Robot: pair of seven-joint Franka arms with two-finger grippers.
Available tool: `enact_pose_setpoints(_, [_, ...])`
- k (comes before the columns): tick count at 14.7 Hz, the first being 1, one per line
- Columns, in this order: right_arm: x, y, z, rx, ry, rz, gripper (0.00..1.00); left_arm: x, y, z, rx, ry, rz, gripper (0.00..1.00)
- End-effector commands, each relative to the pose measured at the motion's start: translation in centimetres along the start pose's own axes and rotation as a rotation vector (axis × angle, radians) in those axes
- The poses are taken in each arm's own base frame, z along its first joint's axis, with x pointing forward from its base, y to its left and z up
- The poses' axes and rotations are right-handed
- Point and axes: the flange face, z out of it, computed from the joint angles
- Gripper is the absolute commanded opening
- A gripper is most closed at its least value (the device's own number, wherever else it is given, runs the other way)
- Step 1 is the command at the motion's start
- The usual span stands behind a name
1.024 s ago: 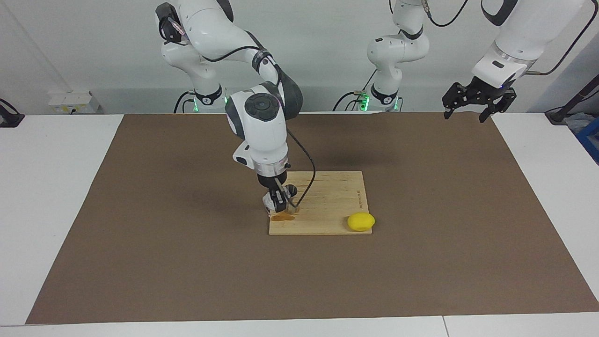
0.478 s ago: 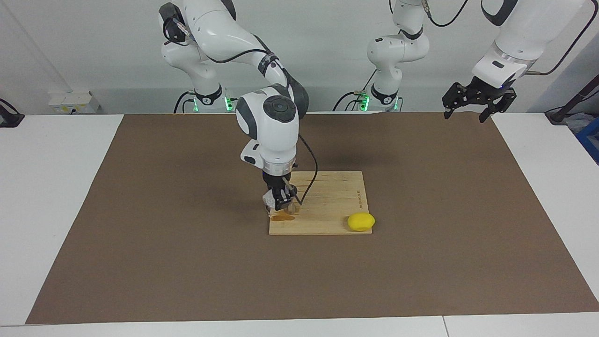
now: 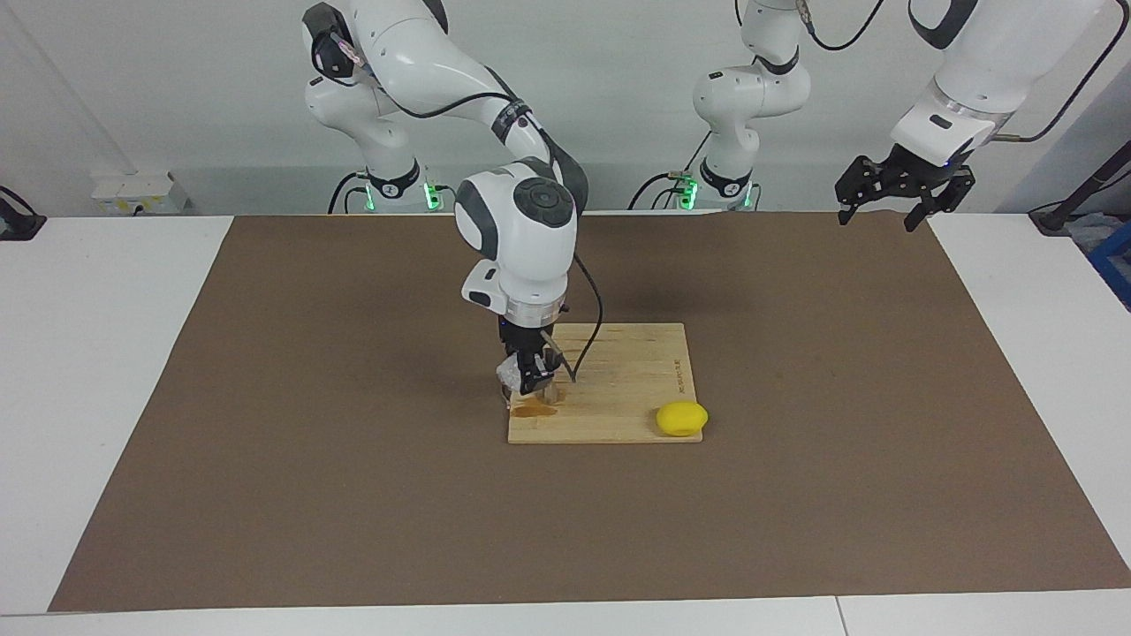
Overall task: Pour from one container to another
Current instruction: 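Carry the clear glass with the right gripper above the dark cup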
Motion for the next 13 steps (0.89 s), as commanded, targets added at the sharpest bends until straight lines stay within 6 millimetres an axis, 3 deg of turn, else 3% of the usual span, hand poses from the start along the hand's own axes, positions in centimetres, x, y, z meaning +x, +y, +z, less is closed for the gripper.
enact_pose_setpoints(1, [-0.53, 0.91, -0.71, -0.004, 0.028, -0.001, 0.00, -0.67, -0.02, -0.12, 0.019, 0.011, -0.005, 1.00])
enact_pose_setpoints(13, [-0.25, 0.74, -1.41, 0.000, 0.040, -0.005, 0.00, -0.67, -0.02, -0.12, 0.019, 0.011, -0.005, 1.00])
